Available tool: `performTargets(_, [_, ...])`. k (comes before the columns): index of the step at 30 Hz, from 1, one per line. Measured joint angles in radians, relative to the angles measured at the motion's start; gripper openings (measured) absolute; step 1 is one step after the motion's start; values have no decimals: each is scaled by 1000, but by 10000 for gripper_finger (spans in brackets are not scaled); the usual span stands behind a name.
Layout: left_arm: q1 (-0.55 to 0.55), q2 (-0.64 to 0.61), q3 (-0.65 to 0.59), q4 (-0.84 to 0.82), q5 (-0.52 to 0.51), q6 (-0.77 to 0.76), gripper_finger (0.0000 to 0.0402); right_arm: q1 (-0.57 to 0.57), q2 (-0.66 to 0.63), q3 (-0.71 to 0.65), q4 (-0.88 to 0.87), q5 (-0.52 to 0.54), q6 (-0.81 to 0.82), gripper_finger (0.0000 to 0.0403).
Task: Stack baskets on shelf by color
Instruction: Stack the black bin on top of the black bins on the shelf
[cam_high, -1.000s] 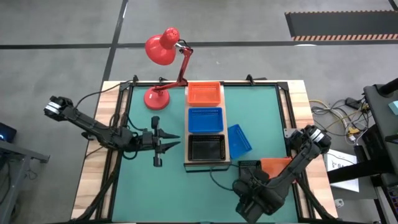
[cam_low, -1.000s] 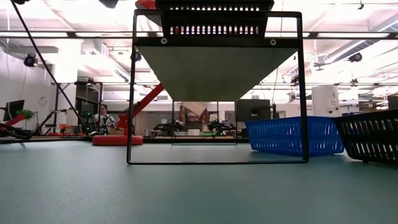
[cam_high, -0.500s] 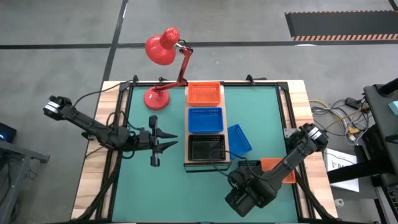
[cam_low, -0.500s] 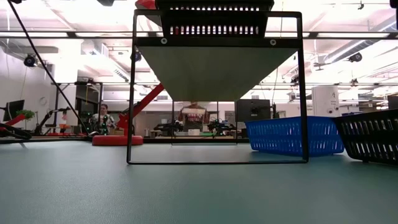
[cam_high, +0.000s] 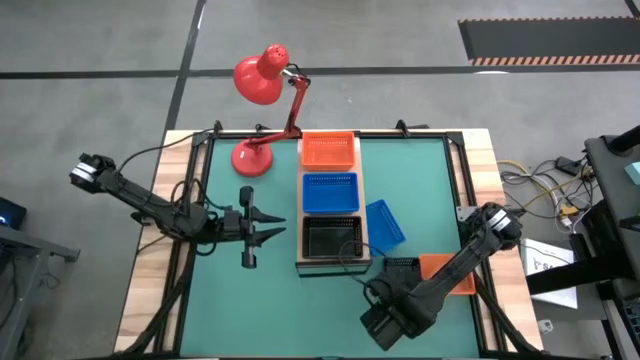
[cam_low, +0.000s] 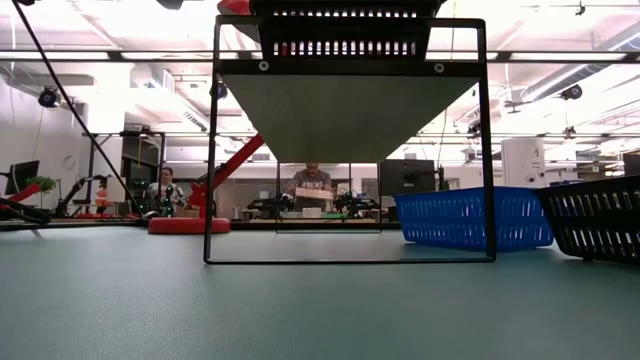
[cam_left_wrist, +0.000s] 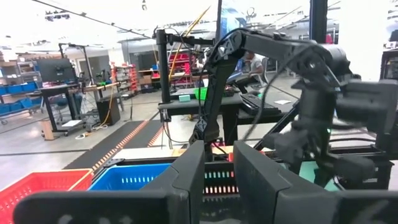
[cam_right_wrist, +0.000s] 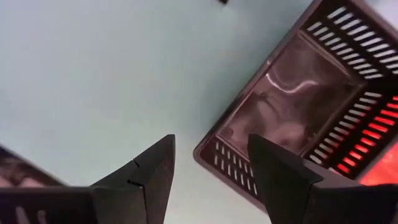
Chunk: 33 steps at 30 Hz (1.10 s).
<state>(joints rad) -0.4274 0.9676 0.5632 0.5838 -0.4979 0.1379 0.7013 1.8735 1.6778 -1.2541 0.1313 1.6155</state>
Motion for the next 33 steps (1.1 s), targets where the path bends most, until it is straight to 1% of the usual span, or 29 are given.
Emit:
performTargets(5, [0,0,0,-1,1,0,70,-4,68,-1,-1,-24,-23,194])
performTargets(10, [0,0,-1,-1,1,0,70,-14,105,-1,0,-35,-45,194])
performTargets(15, [0,-2,-1,0,1,0,70,-22,126,-2,-2,-5,-63,181])
performTargets(20, [0,-1,-1,1,1,0,70,-30,141,-9,2,25,-63,139])
performTargets(30, [0,0,-1,3,1,0,70,-27,139,-12,-1,26,-59,19])
performTargets(33, [0,0,-1,5,1,0,70,-19,132,-13,-2,18,-64,15])
